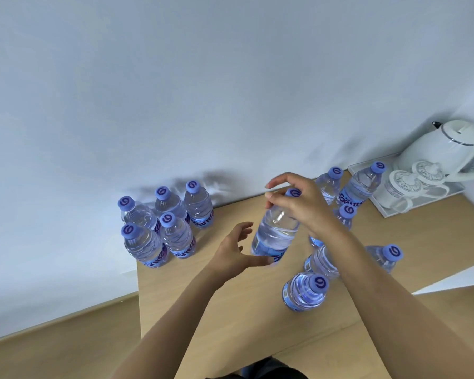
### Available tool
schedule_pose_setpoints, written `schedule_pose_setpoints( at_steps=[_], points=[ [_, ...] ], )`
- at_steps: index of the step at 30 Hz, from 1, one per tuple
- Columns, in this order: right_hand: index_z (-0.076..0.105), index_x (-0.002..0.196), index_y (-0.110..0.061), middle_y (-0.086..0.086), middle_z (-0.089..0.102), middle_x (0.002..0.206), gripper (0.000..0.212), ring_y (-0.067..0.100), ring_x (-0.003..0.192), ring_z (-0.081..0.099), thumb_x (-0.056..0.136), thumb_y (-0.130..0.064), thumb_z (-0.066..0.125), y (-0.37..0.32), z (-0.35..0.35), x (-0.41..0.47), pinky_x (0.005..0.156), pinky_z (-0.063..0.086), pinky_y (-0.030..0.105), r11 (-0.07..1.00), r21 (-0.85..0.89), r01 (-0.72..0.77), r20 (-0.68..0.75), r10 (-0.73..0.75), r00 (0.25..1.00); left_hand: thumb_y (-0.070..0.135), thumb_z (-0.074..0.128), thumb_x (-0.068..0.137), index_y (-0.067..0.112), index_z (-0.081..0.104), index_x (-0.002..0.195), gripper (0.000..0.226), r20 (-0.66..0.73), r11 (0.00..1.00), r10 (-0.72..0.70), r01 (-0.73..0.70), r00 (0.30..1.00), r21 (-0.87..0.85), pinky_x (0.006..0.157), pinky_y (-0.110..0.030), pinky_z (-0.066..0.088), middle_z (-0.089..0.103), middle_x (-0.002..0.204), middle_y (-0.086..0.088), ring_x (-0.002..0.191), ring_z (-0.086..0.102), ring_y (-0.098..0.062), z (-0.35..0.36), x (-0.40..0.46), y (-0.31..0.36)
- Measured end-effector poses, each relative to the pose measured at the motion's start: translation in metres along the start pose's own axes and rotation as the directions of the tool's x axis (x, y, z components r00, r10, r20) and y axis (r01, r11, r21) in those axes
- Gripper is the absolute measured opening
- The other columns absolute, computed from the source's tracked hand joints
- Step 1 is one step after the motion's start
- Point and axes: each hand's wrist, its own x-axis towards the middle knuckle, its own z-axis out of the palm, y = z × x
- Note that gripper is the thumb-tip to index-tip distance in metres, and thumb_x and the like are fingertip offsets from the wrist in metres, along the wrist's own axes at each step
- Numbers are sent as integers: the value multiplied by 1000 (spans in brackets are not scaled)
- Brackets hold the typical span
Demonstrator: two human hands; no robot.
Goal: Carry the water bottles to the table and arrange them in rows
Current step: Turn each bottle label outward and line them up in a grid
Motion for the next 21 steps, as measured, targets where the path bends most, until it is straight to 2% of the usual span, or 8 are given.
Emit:
schedule_pose_setpoints(
  at_steps=[1, 4, 8, 10, 12, 14, 18, 21],
  points=[
    [70, 83, -24, 10, 73, 68, 16, 17, 65, 71, 85, -9, 74, -14, 3, 0, 57, 49, 17, 1000, 25, 19, 44, -20, 999, 13, 90, 65, 25, 45, 136, 84, 33, 999, 46, -46, 998, -23, 103, -28, 44, 56, 133, 8, 124, 50, -2, -3, -3, 9],
    [70, 82, -21, 13, 72, 67, 12, 24, 66, 69, 82, -9, 75, -55, 11, -1, 67, 55, 31, 993, 101, 60, 171, -77, 982, 1, 89, 64, 29, 51, 125, 77, 93, 975, 199, -186, 976, -124, 78, -15, 51, 67, 113, 15, 100, 64, 2, -13, -16, 36],
    [66, 87, -11, 11, 70, 63, 10, 21, 57, 68, 85, -3, 72, -102, 19, -3, 57, 52, 21, 978, 191, 81, 274, -132, 953, 5, 89, 59, 19, 56, 108, 61, -18, 950, 294, -294, 956, -108, 68, -21, 53, 70, 88, 8, 80, 66, -10, -19, -36, 60],
    [65, 89, -7, 16, 72, 70, 9, 23, 60, 70, 87, -1, 71, -119, 26, -6, 56, 54, 21, 965, 246, 87, 236, -146, 961, 8, 87, 60, 13, 57, 103, 53, -104, 935, 326, -337, 940, -112, 67, -23, 54, 70, 84, 4, 75, 67, -12, -22, -44, 66],
    [65, 94, -6, 17, 75, 80, 14, 28, 75, 74, 85, -9, 76, -125, 35, -9, 72, 61, 34, 961, 240, 135, 111, -165, 980, 10, 88, 60, 12, 59, 101, 50, -157, 925, 346, -365, 925, -110, 67, -23, 53, 71, 84, 2, 75, 68, -14, -24, -51, 70],
    [67, 98, -10, 13, 75, 88, 27, 27, 85, 74, 80, -23, 83, -127, 46, -13, 86, 59, 42, 975, 160, 156, -42, -152, 988, 14, 88, 58, 12, 60, 101, 52, -221, 920, 348, -377, 911, -104, 67, -23, 54, 73, 86, 0, 76, 69, -16, -25, -57, 75],
    [67, 94, -16, -4, 68, 81, 32, 13, 73, 68, 74, -32, 86, -122, 68, -28, 76, 56, 34, 968, 243, 61, -135, -29, 990, 15, 88, 57, 13, 59, 106, 57, -323, 914, 350, -396, 879, -86, 73, -38, 60, 73, 93, -1, 84, 71, -22, -28, -65, 81],
    [65, 80, -17, -9, 64, 70, 20, 11, 66, 63, 74, -22, 83, -121, 74, -33, 71, 53, 31, 968, 232, 96, -225, -42, 973, 11, 90, 58, 15, 59, 109, 59, -329, 909, 357, -406, 874, -95, 74, -34, 60, 74, 97, 1, 87, 72, -19, -27, -70, 84]
  ],
)
